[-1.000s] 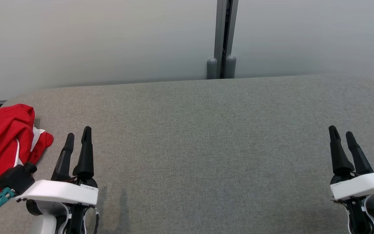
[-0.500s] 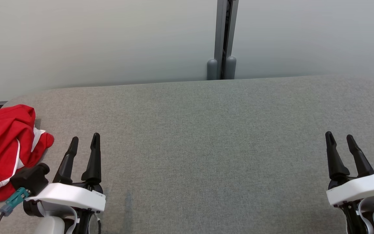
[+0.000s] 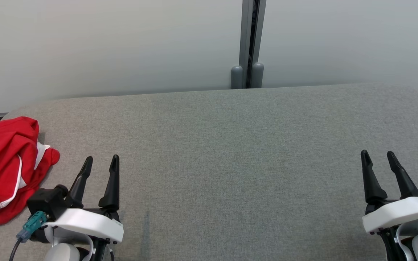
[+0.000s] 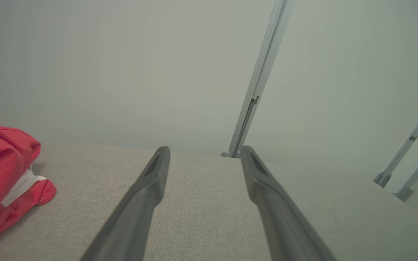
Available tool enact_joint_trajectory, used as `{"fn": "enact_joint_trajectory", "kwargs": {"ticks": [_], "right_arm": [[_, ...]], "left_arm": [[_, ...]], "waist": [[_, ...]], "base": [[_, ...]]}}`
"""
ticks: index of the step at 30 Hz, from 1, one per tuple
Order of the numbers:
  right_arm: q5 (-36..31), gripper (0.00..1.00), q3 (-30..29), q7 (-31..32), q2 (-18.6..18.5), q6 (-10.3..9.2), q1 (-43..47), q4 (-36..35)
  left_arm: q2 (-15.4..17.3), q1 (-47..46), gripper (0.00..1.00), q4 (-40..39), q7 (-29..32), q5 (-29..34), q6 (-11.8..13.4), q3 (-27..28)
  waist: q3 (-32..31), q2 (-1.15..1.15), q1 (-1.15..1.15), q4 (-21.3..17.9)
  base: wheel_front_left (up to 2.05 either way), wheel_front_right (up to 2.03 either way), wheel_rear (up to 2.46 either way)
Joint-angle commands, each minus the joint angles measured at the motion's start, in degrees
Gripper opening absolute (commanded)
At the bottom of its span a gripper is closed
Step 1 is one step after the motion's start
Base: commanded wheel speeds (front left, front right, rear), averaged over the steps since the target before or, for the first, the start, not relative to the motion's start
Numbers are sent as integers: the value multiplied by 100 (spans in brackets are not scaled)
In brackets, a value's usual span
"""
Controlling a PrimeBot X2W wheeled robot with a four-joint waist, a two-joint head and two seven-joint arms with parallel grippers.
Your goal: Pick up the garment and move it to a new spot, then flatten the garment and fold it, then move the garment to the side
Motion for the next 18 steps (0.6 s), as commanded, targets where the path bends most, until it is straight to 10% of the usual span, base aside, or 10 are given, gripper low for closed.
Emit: {"fn": "enact_joint_trajectory", "kwargs": {"ticks": [1,18], "right_arm": [[-144,100,15,-61,-45,23,-108,18],[-811,100,-35,-275,55,26,-43,143]], "left_arm": [[44,-138,100,3,-49,154,11,10],[-29,-192,100,488,-259,843,126,196]], "waist": [[-2,0,0,-3],[2,0,0,13]], "base": [[0,0,0],[0,0,0]]}}
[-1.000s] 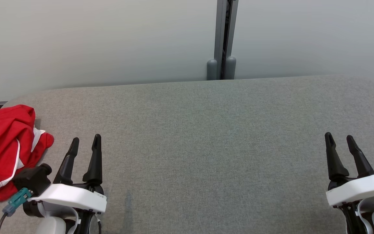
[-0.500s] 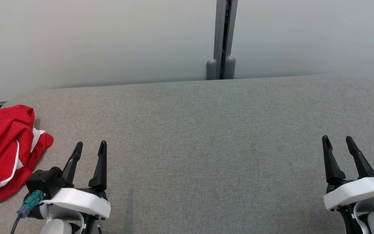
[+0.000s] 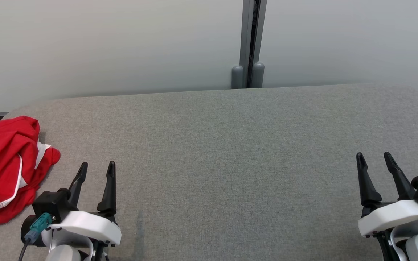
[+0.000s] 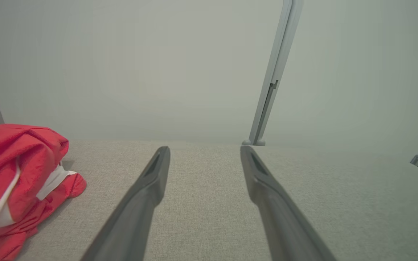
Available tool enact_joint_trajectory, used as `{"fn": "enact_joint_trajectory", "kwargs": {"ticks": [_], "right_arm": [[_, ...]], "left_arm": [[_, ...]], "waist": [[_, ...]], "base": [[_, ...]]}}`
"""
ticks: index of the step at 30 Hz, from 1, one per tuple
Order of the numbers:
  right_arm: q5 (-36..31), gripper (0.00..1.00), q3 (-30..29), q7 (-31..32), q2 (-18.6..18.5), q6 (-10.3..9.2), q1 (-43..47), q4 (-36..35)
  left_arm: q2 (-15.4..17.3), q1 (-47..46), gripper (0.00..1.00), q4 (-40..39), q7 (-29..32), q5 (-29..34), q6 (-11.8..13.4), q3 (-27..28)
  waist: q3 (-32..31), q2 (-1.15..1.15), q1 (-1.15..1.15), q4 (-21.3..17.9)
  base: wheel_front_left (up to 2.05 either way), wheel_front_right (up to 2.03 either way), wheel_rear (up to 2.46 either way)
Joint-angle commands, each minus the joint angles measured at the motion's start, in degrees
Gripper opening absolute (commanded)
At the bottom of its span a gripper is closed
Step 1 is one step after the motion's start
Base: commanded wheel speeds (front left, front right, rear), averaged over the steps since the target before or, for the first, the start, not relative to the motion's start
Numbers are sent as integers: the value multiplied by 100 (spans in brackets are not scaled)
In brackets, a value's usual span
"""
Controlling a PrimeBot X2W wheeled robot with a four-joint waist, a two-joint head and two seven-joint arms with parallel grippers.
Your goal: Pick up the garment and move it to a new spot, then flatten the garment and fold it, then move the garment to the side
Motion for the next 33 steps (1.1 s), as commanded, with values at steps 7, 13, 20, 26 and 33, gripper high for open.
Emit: {"fn": "enact_joint_trajectory", "kwargs": {"ticks": [7,13,20,26,33], "right_arm": [[-240,100,-22,-133,-4,24,6,97],[-324,100,-17,-192,-5,20,-7,154],[-488,100,6,-262,-11,21,-24,197],[-514,100,-1,-298,-20,22,-32,231],[-388,100,-34,-298,12,22,-6,262]], "left_arm": [[-25,-189,100,248,-121,316,5,74],[-42,-228,100,367,-173,510,1,96],[-53,-283,100,511,-244,766,-15,117],[-67,-297,100,600,-270,881,-18,133],[-93,-296,100,647,-267,778,4,165]], "waist": [[-9,0,0,-7],[-4,0,0,-7],[7,0,0,-1],[15,0,0,7],[17,0,0,21]], "base": [[0,0,0],[0,0,0],[0,0,0],[0,0,0],[0,0,0]]}}
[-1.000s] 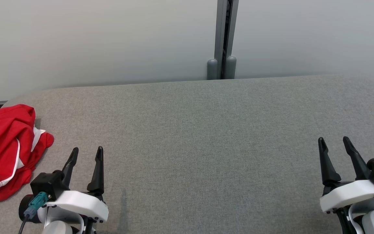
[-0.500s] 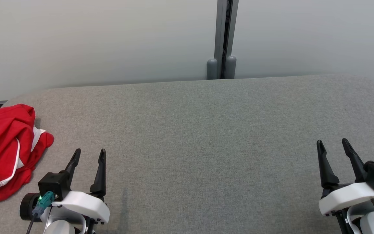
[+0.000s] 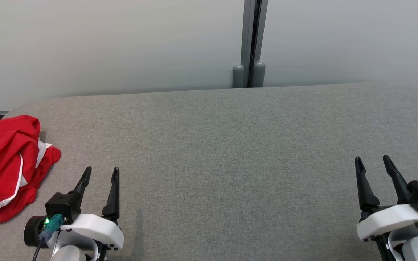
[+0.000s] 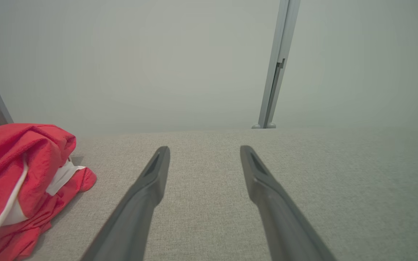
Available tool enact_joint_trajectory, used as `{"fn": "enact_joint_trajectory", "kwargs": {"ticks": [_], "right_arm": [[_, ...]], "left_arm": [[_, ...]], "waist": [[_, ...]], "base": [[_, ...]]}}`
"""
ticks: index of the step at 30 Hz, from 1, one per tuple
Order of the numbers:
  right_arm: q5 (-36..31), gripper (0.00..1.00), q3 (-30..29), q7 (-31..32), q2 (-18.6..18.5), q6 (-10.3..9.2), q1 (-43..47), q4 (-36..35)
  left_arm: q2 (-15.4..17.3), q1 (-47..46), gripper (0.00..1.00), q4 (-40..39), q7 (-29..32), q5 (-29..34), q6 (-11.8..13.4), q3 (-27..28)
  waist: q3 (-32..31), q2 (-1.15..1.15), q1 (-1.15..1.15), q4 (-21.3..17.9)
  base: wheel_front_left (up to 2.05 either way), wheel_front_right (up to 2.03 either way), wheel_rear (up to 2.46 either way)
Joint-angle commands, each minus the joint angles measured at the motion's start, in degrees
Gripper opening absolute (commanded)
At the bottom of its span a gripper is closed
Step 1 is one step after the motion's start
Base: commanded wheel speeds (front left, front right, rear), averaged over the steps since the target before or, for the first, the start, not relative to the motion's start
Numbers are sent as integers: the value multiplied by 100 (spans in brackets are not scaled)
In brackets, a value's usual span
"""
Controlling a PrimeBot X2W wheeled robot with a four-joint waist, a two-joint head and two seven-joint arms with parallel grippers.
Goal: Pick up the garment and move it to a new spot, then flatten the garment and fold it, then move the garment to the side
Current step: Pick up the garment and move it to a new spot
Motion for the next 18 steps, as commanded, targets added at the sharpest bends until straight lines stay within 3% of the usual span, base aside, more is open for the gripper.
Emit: {"fn": "enact_joint_trajectory", "kwargs": {"ticks": [1,18], "right_arm": [[24,100,-15,-42,-23,13,6,34],[42,100,-33,-41,18,13,48,62]], "left_arm": [[24,-88,100,8,-1,-46,3,13],[7,-129,100,159,-1,-21,-38,49]], "waist": [[-4,0,0,4],[0,0,0,46]], "base": [[0,0,0],[0,0,0]]}}
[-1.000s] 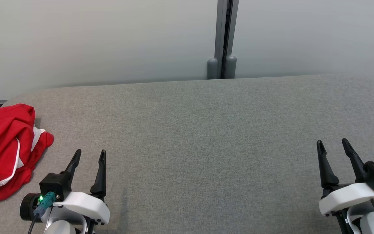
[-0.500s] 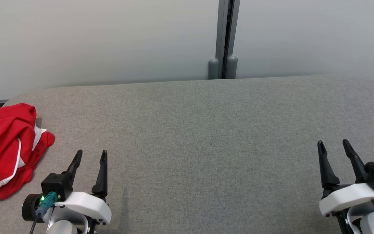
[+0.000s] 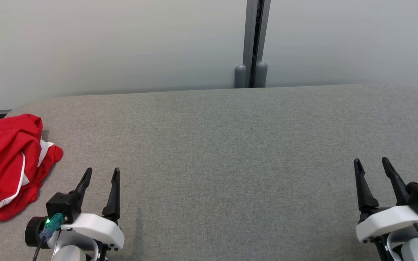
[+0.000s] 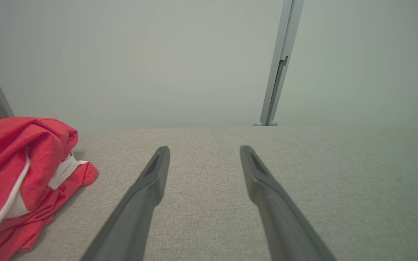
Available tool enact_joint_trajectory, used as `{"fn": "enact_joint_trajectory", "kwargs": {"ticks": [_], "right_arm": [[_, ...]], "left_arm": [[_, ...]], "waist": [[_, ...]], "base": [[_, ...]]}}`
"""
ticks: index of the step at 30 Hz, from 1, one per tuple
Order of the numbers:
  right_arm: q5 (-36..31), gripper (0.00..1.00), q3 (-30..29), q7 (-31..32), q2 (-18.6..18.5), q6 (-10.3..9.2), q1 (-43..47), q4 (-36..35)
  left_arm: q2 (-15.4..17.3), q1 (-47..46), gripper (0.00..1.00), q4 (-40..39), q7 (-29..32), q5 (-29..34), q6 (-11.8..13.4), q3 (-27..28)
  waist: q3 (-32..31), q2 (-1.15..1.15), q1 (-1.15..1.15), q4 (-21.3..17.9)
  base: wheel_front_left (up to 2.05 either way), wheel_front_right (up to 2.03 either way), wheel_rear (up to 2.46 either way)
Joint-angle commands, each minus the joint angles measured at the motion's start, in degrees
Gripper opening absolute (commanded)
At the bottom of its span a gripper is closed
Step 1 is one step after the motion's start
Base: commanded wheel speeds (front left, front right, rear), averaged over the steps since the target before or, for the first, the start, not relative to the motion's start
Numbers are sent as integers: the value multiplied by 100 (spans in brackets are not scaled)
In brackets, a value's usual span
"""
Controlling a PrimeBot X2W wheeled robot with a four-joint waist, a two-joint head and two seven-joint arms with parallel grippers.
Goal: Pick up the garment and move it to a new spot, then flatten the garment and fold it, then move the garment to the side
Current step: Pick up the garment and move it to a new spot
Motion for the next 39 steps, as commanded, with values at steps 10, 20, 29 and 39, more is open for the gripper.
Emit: {"fn": "enact_joint_trajectory", "kwargs": {"ticks": [10,20,29,39], "right_arm": [[25,100,-72,-40,-12,13,41,-3],[15,100,34,-35,-48,13,-48,-67],[40,100,338,-35,-20,13,-201,-118],[95,100,695,-35,38,13,-371,-36]], "left_arm": [[15,-123,100,32,-1,-31,-24,62],[8,-227,100,38,-1,-43,6,80],[27,-299,100,-23,0,-33,21,163],[42,-337,100,-49,0,-20,47,331]], "waist": [[8,0,0,70],[34,0,0,583],[75,0,0,1430],[77,0,0,2286]], "base": [[0,0,0],[0,0,0],[0,0,0],[0,0,0]]}}
